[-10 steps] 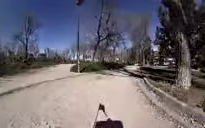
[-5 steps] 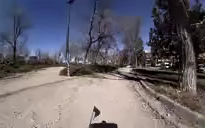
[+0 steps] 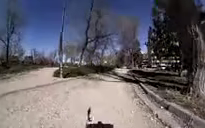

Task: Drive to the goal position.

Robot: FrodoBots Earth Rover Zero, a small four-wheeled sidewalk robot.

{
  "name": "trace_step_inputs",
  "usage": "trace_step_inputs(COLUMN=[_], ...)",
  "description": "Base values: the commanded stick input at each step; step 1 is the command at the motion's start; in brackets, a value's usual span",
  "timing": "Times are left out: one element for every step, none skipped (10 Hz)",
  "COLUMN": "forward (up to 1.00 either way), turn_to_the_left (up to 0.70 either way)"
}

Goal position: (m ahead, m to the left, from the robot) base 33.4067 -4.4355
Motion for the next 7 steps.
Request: trace_step_inputs(forward=[1.00, 1.00, 1.00, 1.00, 1.00, 1.00, 1.00], turn_to_the_left=[-0.16, -0.09, -0.01, 0.00, 0.00, 0.00, 0.00])
